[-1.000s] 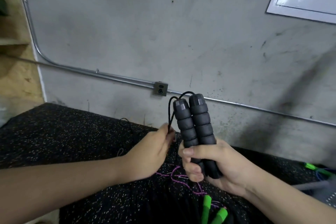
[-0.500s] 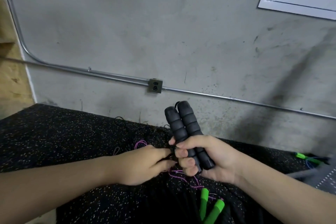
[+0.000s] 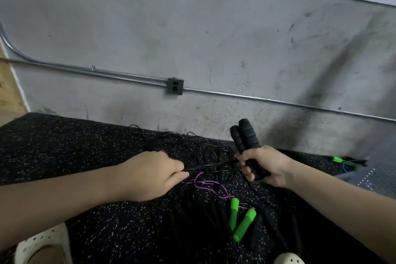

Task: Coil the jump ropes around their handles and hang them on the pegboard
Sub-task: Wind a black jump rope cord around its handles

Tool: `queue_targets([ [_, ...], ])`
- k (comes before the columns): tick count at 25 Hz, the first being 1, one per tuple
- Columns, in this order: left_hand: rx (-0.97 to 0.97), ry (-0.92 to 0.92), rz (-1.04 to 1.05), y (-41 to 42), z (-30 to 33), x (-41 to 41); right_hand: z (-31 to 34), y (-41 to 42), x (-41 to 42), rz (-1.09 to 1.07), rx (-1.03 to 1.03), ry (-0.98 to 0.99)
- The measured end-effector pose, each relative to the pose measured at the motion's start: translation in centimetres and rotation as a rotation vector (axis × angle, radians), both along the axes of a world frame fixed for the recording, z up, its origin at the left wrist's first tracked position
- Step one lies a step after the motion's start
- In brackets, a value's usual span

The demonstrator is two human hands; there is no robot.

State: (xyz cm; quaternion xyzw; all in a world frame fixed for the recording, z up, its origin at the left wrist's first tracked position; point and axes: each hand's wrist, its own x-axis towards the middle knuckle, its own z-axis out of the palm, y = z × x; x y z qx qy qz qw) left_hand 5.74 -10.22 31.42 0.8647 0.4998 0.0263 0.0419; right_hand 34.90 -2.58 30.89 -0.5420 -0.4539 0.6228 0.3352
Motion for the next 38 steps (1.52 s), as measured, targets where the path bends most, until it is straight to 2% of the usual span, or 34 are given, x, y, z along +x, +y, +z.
queue_targets([
  [6, 0.314, -0.036, -0.217, -0.7, 4.8, 0.6, 2.1, -0.6, -1.4, 0.152, 0.091, -0.408],
  [10, 0.485, -0.084, -0.316, -0.8, 8.8, 0.4, 3.9, -2.5, -4.3, 0.472, 0.242, -0.799],
  [13, 0.35, -0.315, -0.25, 0.1, 10.4, 0.7, 4.5, -4.5, -6.7, 0.682, 0.403, -0.996],
  [15, 0.255, -0.505, -0.173, 1.0, 10.3, 0.8, 4.9, -5.8, -8.2, 0.739, 0.529, -1.024],
  [18, 0.127, -0.627, -0.103, 2.1, 8.8, 0.9, 5.3, -7.2, -9.1, 0.763, 0.722, -1.057],
  [22, -0.077, -0.702, -0.027, 4.5, 5.9, 0.0, 6.1, -7.7, -8.9, 0.742, 0.821, -0.91],
  [25, -0.237, -0.774, 0.082, 6.8, 1.7, -1.9, 7.3, -6.9, -8.6, 0.667, 0.791, -0.719],
  [28, -0.186, -0.755, 0.13, 5.4, 0.7, -1.2, 7.0, -5.4, -7.5, 0.611, 0.605, -0.356],
  [31, -0.065, -0.592, -0.029, 2.5, 1.4, 1.7, 5.5, -4.3, -6.9, 0.494, 0.412, -0.006],
  [35, -0.015, -0.499, 0.05, 3.0, 0.0, 2.9, 3.9, -2.6, -6.7, 0.422, 0.271, 0.15],
  [38, -0.051, -0.545, 0.033, 3.1, 0.3, 4.0, 3.0, -1.9, -6.4, 0.383, 0.243, 0.157],
])
